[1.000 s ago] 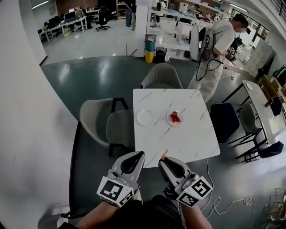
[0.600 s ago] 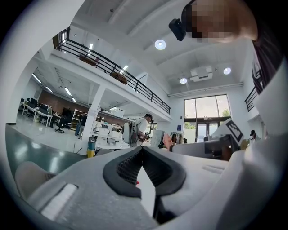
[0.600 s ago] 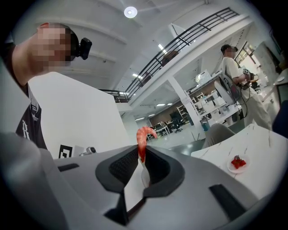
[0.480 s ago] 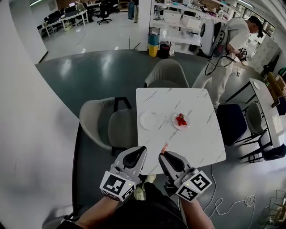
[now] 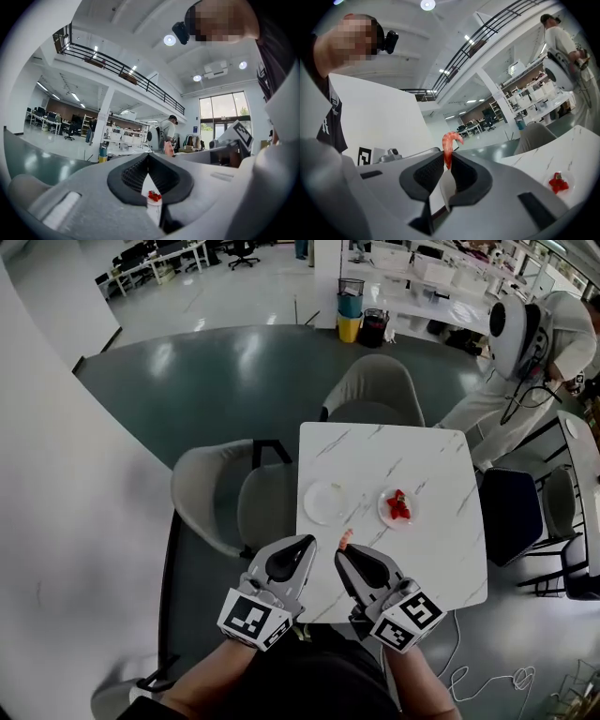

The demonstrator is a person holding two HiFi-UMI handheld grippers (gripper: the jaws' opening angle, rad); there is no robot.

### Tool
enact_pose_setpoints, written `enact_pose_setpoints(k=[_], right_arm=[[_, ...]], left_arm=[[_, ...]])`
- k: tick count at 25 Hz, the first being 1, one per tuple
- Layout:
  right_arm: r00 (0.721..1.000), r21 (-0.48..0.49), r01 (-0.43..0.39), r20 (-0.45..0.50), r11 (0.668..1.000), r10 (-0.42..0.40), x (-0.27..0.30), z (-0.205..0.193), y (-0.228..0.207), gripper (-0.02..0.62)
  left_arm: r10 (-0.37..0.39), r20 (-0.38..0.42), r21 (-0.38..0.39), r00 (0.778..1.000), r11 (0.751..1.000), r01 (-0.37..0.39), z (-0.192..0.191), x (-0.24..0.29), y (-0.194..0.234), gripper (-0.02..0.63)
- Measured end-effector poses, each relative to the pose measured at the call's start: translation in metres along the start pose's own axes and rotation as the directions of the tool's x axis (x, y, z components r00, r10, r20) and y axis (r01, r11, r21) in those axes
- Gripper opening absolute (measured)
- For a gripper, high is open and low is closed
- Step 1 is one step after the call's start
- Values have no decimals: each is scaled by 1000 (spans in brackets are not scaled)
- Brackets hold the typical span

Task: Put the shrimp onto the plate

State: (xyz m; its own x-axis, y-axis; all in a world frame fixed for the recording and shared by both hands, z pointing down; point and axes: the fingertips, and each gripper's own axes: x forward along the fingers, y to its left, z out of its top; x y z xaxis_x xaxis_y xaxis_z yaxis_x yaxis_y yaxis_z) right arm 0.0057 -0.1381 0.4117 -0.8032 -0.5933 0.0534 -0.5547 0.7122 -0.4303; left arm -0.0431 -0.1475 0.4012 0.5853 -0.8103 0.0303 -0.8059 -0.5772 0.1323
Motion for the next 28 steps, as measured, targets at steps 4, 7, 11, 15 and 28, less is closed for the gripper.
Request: enact_pose_setpoints(k=[4, 7, 11, 15, 28], right_arm=[[998, -1, 18, -56, 1000, -18, 18, -12, -33, 51], [994, -8, 31, -102, 999, -32, 32, -25, -51, 51], [985, -11, 87, -151, 996, -88, 52, -42, -81, 51], [964, -37, 159, -208, 987, -163, 75, -68, -117, 51], [844, -180, 269, -428, 946, -322, 129, -182, -222, 51]], left_arm=[[18, -25, -5, 1000, 1000, -18, -12, 20, 15, 8], [30, -39, -13, 999, 999, -31, -22, 33, 30, 8], [17, -60, -24, 998, 1000, -19, -38, 56, 52, 8], [-10, -79, -33, 997, 999, 7, -61, 78, 75, 8], [-70, -143, -86, 987, 995, 59, -140, 122, 134, 8]])
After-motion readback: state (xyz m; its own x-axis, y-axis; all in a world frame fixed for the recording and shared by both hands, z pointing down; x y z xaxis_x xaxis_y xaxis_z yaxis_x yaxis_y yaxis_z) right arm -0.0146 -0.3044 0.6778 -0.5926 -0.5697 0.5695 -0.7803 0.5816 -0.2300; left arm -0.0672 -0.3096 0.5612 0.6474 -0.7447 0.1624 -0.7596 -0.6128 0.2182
